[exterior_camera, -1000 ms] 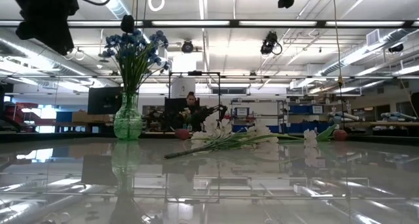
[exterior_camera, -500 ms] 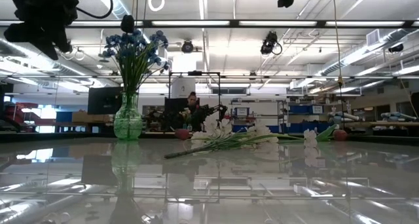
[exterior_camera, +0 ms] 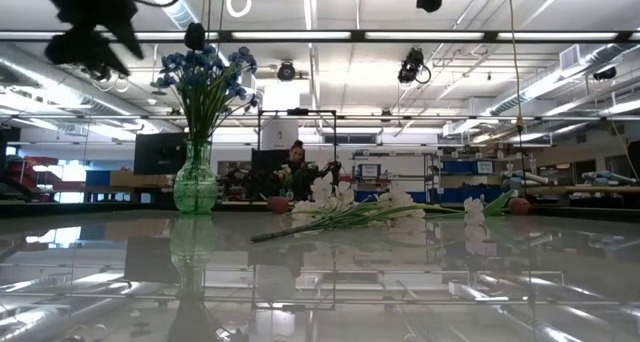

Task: Sort flowers into vase by color
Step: Put the bottom white flowers into the red vase

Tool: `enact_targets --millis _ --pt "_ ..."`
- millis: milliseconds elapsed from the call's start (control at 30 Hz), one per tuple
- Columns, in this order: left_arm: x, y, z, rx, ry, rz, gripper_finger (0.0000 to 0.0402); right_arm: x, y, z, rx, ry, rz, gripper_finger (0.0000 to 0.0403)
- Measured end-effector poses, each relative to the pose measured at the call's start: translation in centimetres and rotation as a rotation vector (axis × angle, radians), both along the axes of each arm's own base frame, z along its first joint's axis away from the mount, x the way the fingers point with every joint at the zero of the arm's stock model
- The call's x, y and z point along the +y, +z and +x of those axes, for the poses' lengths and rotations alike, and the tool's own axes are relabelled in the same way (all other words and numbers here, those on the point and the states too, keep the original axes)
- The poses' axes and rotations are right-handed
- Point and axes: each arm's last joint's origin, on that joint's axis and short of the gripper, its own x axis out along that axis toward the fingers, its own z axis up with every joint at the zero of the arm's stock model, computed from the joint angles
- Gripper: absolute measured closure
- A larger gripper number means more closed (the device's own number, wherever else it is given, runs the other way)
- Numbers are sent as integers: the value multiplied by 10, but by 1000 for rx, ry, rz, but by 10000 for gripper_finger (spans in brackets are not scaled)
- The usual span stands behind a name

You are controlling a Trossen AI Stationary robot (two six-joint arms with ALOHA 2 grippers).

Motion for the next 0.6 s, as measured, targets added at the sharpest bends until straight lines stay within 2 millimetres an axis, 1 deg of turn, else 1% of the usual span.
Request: enact_targets --millis 100,200,300,433,600 --pt "1 5 15 -74 -57 17 205 4 2 0 -3 93 -76 243" --pt "-1 4 34 -75 -148 -1 205 10 -3 3 51 176 -102 243" --pt "-5 -2 58 -37 -240 -18 205 17 -17 9 180 237 -46 243" --pt "-10 -11 89 5 -311 -12 205 28 -39 22 339 293 41 243" --pt "-16 -22 120 12 -375 -12 205 42 -60 42 438 364 150 243"
